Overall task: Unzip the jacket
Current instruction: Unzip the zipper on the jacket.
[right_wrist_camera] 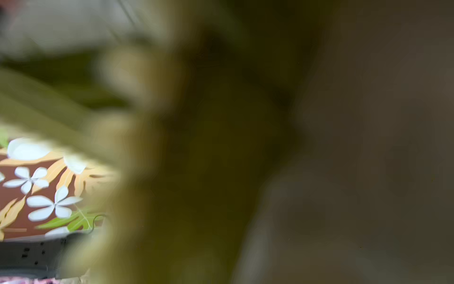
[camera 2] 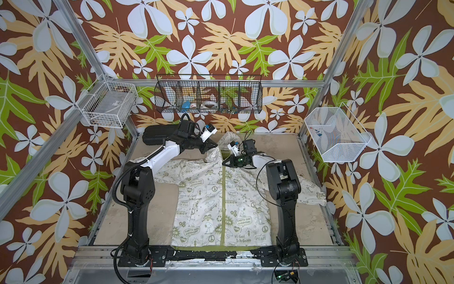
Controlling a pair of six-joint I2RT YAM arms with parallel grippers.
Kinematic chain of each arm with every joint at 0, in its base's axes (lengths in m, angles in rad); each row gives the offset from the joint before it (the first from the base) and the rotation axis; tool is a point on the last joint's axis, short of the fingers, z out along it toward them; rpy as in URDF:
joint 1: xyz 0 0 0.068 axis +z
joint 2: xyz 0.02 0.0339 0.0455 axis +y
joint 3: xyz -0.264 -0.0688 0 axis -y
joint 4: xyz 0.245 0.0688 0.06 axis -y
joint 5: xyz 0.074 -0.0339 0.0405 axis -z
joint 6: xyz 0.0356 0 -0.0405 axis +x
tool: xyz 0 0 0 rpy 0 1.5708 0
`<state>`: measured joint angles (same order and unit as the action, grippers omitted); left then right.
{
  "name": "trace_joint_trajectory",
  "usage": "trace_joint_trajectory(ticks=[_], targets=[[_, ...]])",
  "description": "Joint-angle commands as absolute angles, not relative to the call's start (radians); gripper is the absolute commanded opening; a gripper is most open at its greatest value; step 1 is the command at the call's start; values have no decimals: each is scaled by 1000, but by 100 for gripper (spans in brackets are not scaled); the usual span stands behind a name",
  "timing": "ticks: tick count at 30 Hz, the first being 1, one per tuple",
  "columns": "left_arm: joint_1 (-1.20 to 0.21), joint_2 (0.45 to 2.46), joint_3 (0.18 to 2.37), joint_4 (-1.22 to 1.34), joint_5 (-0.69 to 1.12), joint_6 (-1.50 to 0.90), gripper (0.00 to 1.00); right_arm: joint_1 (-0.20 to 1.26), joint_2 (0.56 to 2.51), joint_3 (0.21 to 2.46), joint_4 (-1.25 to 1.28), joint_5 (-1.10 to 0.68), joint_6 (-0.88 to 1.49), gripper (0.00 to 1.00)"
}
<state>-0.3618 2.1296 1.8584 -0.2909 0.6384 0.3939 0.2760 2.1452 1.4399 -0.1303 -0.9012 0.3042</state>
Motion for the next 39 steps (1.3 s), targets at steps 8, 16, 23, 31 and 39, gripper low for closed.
trace_joint_trajectory(ticks=[8,16,23,31,39], targets=[[-353,2228,1954,-136,411,263,0,391,2093,1258,-296,-887,415,0],[-353,2323,2021,-124,293,217,0,415,1955,1066,-396,-833,380,0],[-353,2405,2092,-137,213,198,0,531,1811,839,-427,-840,413,0],[-353,2484,2184,-188,134,266,0,669,1592,583,-289,-856,636,0],[-350,2531,2239,-217,99,291,0,759,1423,398,-212,-853,748,0]])
